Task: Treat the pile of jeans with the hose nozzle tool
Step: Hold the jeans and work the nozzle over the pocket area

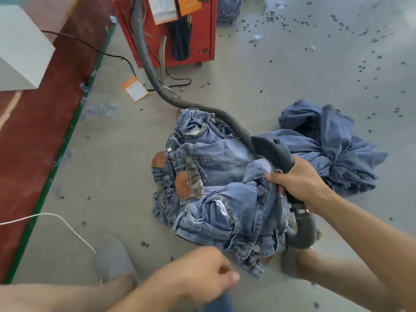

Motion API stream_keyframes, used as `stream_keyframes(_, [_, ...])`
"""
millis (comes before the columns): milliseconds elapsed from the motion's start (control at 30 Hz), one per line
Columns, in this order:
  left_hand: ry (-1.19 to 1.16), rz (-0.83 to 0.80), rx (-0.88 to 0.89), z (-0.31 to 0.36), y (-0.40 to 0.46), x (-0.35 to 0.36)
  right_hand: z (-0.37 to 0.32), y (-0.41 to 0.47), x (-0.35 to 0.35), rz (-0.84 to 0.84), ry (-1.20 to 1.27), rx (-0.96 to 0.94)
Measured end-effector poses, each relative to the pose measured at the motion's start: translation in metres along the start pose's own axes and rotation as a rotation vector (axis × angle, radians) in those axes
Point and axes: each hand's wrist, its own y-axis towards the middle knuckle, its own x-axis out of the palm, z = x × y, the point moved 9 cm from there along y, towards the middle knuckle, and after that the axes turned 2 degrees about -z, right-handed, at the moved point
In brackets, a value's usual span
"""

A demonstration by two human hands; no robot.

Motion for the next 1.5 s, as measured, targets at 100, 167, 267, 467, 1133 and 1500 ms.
stream_keyframes(100, [-0.182,0.62,0.225,0.051,-0.007,-0.09,0.001,-0.008,-0.004,-0.037,0.024,-0.028])
stream_keyframes(167, [0.05,0.631,0.047,0.058,0.028,-0.114,-0.004,-0.012,-0.004,-0.039,0.019,-0.053])
stream_keyframes(267, [0.188,0.236,-0.248,0.035,0.085,-0.088,-0.011,-0.012,-0.006,-0.033,0.005,-0.081])
stream_keyframes(467, [-0.629,0.42,-0.113,-0.006,0.092,-0.099,-0.02,-0.007,-0.008,-0.14,0.043,-0.123])
stream_keyframes(1133, [-1.075,0.569,0.058,-0.006,0.021,-0.165,-0.016,0.013,-0.043,0.007,0.174,0.002])
stream_keyframes(1500, [-1.073,0.477,-0.03,-0.033,0.046,-0.155,-0.064,-0.001,-0.048,0.099,-0.265,-0.185])
